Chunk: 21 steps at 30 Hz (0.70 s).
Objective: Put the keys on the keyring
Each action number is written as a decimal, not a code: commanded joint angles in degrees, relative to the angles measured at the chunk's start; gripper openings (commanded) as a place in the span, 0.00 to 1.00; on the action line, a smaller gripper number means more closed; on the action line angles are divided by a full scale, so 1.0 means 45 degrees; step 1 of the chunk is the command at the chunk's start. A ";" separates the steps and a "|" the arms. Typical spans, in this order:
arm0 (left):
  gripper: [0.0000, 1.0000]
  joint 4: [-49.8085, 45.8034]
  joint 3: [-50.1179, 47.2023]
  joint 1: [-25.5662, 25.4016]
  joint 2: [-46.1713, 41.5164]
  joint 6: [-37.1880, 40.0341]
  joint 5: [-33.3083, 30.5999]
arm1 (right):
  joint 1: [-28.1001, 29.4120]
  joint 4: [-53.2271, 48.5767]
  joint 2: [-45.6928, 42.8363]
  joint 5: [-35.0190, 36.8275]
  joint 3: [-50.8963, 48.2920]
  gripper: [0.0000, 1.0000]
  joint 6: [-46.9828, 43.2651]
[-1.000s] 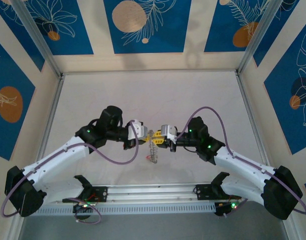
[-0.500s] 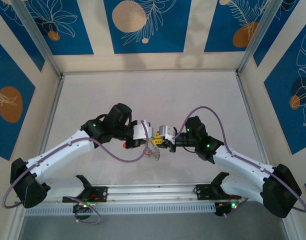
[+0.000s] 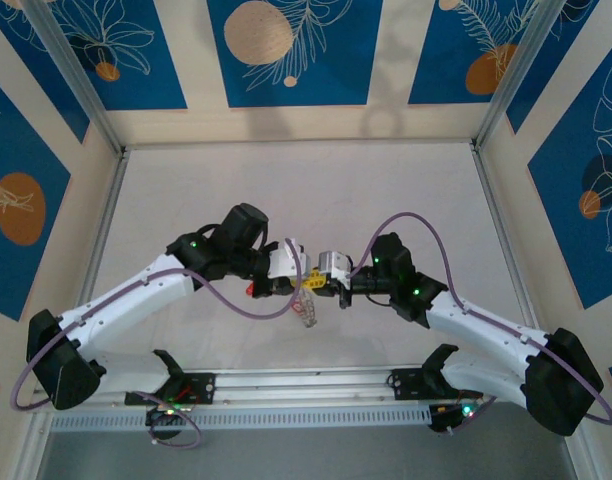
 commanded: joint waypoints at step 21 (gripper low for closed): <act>0.24 0.4629 -0.2713 0.0796 -0.2354 -0.2079 0.3129 | -0.0347 0.5670 0.0207 -0.2248 -0.1259 0.00 0.3152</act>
